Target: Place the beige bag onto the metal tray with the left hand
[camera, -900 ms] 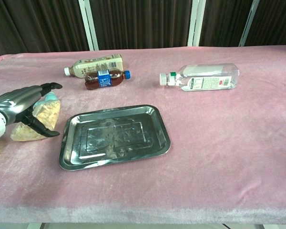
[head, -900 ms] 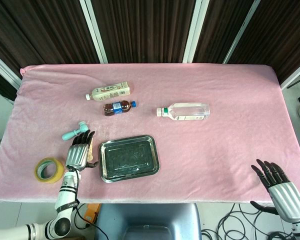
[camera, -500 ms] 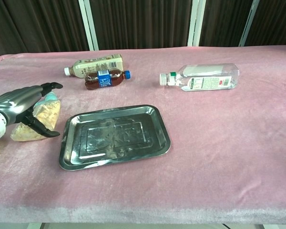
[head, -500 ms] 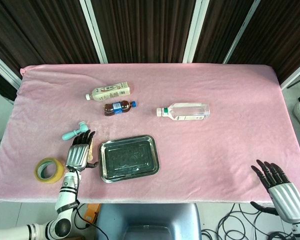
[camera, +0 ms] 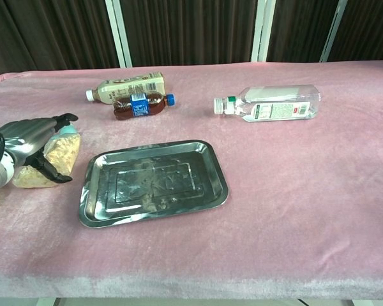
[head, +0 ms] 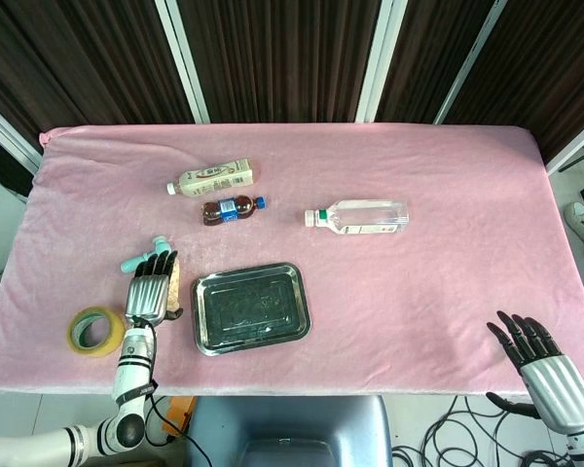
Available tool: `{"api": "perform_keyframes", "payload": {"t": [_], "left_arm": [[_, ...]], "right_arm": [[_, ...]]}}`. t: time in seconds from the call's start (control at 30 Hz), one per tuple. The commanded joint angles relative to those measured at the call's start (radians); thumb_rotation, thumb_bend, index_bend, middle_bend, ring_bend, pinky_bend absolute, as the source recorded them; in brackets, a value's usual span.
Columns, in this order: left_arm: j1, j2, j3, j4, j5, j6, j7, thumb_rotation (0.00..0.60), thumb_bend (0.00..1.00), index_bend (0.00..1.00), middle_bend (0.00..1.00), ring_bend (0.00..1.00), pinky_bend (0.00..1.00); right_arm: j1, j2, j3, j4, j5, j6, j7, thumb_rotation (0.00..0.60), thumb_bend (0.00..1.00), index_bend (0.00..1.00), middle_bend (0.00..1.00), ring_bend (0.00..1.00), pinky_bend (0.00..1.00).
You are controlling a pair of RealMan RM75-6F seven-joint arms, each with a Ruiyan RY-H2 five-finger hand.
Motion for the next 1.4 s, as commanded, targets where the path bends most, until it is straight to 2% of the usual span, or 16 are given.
{"api": "perform_keyframes", "payload": {"t": [0.03, 0.27, 0.4, 0.5, 0.63, 0.73, 0.83, 0.93, 0.97, 1.03, 1.1, 1.17, 1.27, 1.4], "left_arm": [[-0.01, -0.025, 0.0, 0.039, -0.025, -0.003, 0.03, 0.6, 0.34, 0.26, 0.32, 0.35, 0.32], [-0.015, -0.043, 0.001, 0.075, -0.054, -0.009, 0.069, 0.6, 0.56, 0.45, 0.55, 0.59, 0.61], [-0.008, -0.057, 0.005, 0.089, 0.023, 0.042, 0.019, 0.6, 0.72, 0.55, 0.67, 0.74, 0.75], [0.006, -0.055, 0.014, 0.062, 0.116, 0.106, -0.045, 0.6, 0.73, 0.56, 0.68, 0.77, 0.77], [0.031, -0.058, 0.041, -0.019, 0.293, 0.248, -0.112, 0.6, 0.73, 0.56, 0.68, 0.77, 0.77], [0.039, -0.074, 0.066, -0.078, 0.391, 0.32, -0.099, 0.6, 0.73, 0.56, 0.68, 0.77, 0.77], [0.04, -0.11, 0.072, -0.112, 0.436, 0.343, -0.084, 0.6, 0.72, 0.56, 0.67, 0.76, 0.77], [0.035, -0.159, 0.075, -0.089, 0.446, 0.323, -0.089, 0.6, 0.68, 0.5, 0.62, 0.71, 0.75], [0.036, -0.172, 0.076, -0.082, 0.436, 0.307, -0.087, 0.6, 0.65, 0.44, 0.56, 0.65, 0.73], [0.034, -0.193, 0.079, -0.075, 0.407, 0.26, -0.094, 0.6, 0.58, 0.3, 0.41, 0.49, 0.65], [0.031, -0.203, 0.073, -0.064, 0.381, 0.22, -0.1, 0.6, 0.49, 0.11, 0.2, 0.27, 0.52], [0.028, -0.215, 0.063, -0.039, 0.36, 0.195, -0.089, 0.6, 0.39, 0.01, 0.03, 0.07, 0.35], [0.029, -0.226, 0.053, -0.002, 0.357, 0.197, -0.057, 0.6, 0.33, 0.0, 0.0, 0.0, 0.21], [0.04, -0.217, 0.052, -0.004, 0.356, 0.202, -0.028, 0.6, 0.33, 0.0, 0.0, 0.0, 0.16]], "right_arm": [[0.001, 0.001, 0.0, 0.0, 0.0, -0.001, 0.001, 0.6, 0.03, 0.0, 0.0, 0.0, 0.21], [0.001, 0.001, -0.001, 0.001, -0.002, 0.0, 0.001, 0.6, 0.03, 0.0, 0.0, 0.0, 0.21], [0.002, 0.001, -0.001, -0.002, 0.001, -0.004, 0.0, 0.6, 0.03, 0.0, 0.0, 0.0, 0.21], [0.003, 0.002, -0.001, -0.003, 0.001, -0.006, -0.002, 0.6, 0.03, 0.0, 0.0, 0.0, 0.21], [0.003, 0.001, -0.001, -0.004, 0.001, -0.006, -0.004, 0.6, 0.03, 0.0, 0.0, 0.0, 0.21], [0.003, 0.0, -0.002, -0.004, -0.001, -0.007, -0.006, 0.6, 0.03, 0.0, 0.0, 0.0, 0.21], [0.003, -0.001, -0.005, -0.001, -0.006, -0.006, -0.008, 0.6, 0.03, 0.0, 0.0, 0.0, 0.21], [0.003, 0.0, -0.008, 0.003, -0.011, -0.004, -0.008, 0.6, 0.03, 0.0, 0.0, 0.0, 0.21], [0.003, 0.0, -0.008, 0.004, -0.012, -0.004, -0.007, 0.6, 0.03, 0.0, 0.0, 0.0, 0.21], [0.004, 0.001, -0.008, 0.005, -0.012, -0.004, -0.005, 0.6, 0.03, 0.0, 0.0, 0.0, 0.21], [0.004, 0.001, -0.007, 0.005, -0.011, -0.004, -0.003, 0.6, 0.03, 0.0, 0.0, 0.0, 0.21], [0.004, 0.003, -0.009, 0.006, -0.013, -0.003, 0.0, 0.6, 0.03, 0.0, 0.0, 0.0, 0.21], [0.005, 0.004, -0.009, 0.007, -0.014, -0.002, 0.003, 0.6, 0.03, 0.0, 0.0, 0.0, 0.21], [0.007, 0.004, -0.009, 0.005, -0.012, -0.008, -0.001, 0.6, 0.03, 0.0, 0.0, 0.0, 0.21]]}}
